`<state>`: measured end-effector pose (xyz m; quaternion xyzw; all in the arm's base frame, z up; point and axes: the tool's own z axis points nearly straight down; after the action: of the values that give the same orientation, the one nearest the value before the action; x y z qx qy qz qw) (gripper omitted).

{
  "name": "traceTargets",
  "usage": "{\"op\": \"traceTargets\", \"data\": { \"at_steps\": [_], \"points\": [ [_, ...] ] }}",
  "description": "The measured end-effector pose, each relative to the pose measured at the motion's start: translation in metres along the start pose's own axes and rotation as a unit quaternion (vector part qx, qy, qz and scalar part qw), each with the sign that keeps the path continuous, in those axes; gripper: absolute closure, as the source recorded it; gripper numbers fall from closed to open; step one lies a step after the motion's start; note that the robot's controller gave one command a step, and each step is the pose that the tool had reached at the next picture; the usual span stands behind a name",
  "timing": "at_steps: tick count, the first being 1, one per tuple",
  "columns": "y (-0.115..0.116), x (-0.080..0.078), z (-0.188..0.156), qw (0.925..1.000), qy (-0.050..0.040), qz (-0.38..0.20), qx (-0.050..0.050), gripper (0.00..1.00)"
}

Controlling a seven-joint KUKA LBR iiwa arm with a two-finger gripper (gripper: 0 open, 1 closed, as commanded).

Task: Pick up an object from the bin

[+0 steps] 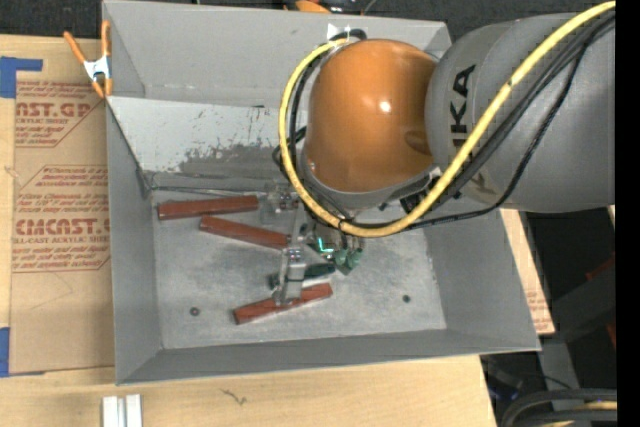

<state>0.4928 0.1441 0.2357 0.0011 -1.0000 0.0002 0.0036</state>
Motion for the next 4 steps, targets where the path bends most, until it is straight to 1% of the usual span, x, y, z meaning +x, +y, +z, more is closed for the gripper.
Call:
{"op": "traceTargets", "data": {
  "at_steps": [1,2,3,4],
  "points": [
    [0.003,-0.086,0.078,0.994,-0.0029,0.109,-0.001,0.0],
    [0.023,-0.099,0.167,0.9778,-0.0033,0.21,-0.001,0.0],
    [0.022,-0.102,0.161,0.9777,-0.0068,0.21,-0.003,1.0],
    [0.043,-0.103,0.046,0.9748,-0.0076,0.223,-0.004,1.0]
  ]
}}
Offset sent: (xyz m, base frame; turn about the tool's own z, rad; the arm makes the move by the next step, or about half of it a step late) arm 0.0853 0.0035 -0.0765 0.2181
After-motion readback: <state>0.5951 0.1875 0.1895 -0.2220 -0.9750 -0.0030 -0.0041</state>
